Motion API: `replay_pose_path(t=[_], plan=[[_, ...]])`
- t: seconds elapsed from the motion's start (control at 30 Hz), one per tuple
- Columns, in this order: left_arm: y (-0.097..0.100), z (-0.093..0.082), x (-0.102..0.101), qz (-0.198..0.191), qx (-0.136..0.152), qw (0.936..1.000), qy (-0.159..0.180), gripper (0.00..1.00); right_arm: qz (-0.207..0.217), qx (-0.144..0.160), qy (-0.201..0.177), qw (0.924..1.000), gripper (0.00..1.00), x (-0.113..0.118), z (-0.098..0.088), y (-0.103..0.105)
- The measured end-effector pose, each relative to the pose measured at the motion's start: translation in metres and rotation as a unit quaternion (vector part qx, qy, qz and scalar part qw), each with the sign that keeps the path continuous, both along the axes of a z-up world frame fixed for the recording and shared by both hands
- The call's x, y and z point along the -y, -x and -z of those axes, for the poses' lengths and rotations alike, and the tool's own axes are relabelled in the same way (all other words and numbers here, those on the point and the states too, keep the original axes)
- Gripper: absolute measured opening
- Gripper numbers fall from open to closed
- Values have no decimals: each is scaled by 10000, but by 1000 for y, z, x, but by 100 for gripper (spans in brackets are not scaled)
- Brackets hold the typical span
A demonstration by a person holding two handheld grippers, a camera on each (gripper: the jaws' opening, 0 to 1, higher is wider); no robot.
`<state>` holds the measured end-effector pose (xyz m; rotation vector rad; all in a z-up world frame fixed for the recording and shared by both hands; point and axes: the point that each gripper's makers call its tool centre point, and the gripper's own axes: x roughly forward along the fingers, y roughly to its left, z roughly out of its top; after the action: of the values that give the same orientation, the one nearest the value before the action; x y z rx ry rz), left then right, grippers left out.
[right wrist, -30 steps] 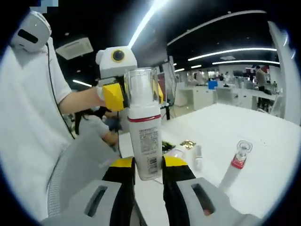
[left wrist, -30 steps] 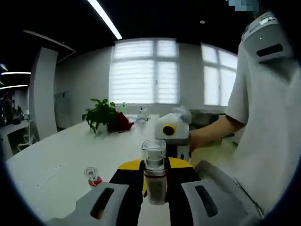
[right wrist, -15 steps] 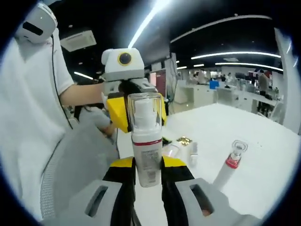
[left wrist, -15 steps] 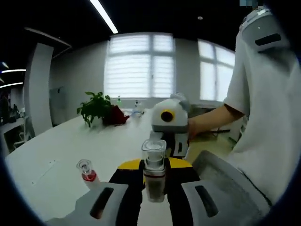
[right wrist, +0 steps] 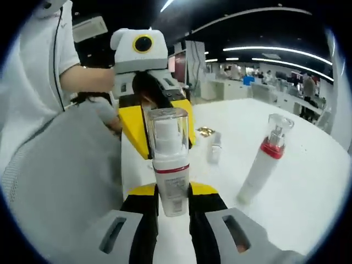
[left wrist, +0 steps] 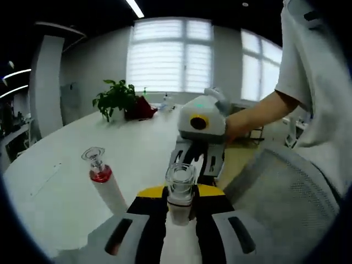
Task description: Arrange the skincare products in the storage area until every visible bottle or jar stands upright without overlapping.
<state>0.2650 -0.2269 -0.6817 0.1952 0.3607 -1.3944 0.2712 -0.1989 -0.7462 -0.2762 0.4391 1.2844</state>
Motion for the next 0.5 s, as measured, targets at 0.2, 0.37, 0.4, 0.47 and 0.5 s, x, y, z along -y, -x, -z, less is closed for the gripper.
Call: replay_pose_path(t=[0.2,0.37,0.4,0.47,0.5], plan=[[-18,23,7,-161,-58,9998,-114,16,95,-35,54,9999,20,9,24,-18],[-31,40,8,-187,6,9995,-252,16,150,-20,282,9995,20,15,41,-29],[-34,43,8,-189,24,9994,-276,16,151,19,299,9994,20,14,42,-30],[-39,47,9,-191,51,9993,-321,16,170,0,340,9993,20,15,46,-34],[-41,49,9,-197,51,9992,-334,16,171,-33,351,9992,20,16,48,-35]])
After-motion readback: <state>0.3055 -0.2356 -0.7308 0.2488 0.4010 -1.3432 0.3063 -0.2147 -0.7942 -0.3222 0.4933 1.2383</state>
